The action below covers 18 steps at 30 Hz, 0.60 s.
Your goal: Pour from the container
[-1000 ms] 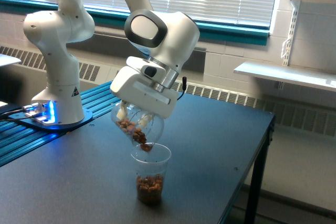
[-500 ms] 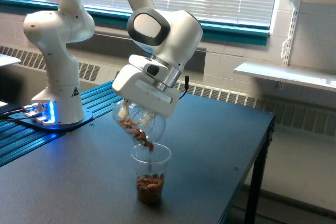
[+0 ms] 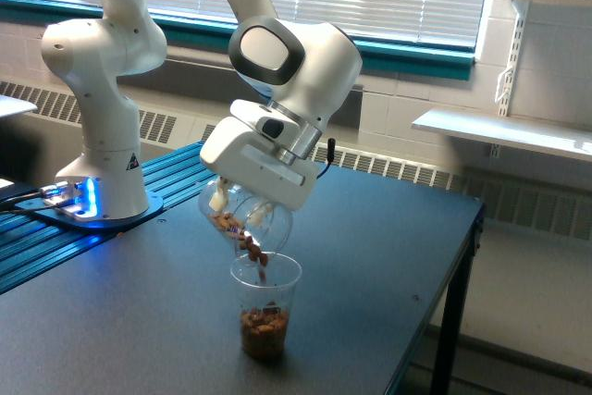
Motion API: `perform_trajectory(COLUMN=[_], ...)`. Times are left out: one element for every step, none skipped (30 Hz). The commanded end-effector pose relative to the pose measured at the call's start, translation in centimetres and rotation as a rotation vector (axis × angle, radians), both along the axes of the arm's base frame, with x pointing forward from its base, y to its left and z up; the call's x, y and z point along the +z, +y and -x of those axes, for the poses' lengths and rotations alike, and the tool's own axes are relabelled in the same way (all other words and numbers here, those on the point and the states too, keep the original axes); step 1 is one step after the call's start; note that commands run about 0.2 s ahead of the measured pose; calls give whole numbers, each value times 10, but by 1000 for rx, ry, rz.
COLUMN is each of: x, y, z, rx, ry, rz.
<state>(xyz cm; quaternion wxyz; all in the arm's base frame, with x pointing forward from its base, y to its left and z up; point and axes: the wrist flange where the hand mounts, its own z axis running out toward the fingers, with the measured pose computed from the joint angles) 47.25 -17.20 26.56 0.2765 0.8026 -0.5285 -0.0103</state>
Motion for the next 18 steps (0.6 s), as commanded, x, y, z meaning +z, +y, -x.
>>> perform_trajectory(x=[3,3,3,3,2,2,2,3,3,3,3,3,3,3,3,3,3,3], y=[5,5,6,6,7,7,7,7,7,6,6,6,6,6,6,6,6,6], z=[-6,-7,-7,-8,-8,-9,-9,-10,-10,-10,-11,-11,-11,-11,-11,-12,-12,-12], rx=[18,20,22,25,26,28,30,30,29,28,28,27,28,29,29,30,31,31], ry=[21,24,27,32,35,35,36,38,41,42,41,38,43,47,47,48,50,53], rz=[-6,-6,-6,-3,-2,-4,-5,-6,-4,-4,-3,-5,-4,-2,-4,-6,-5,-5])
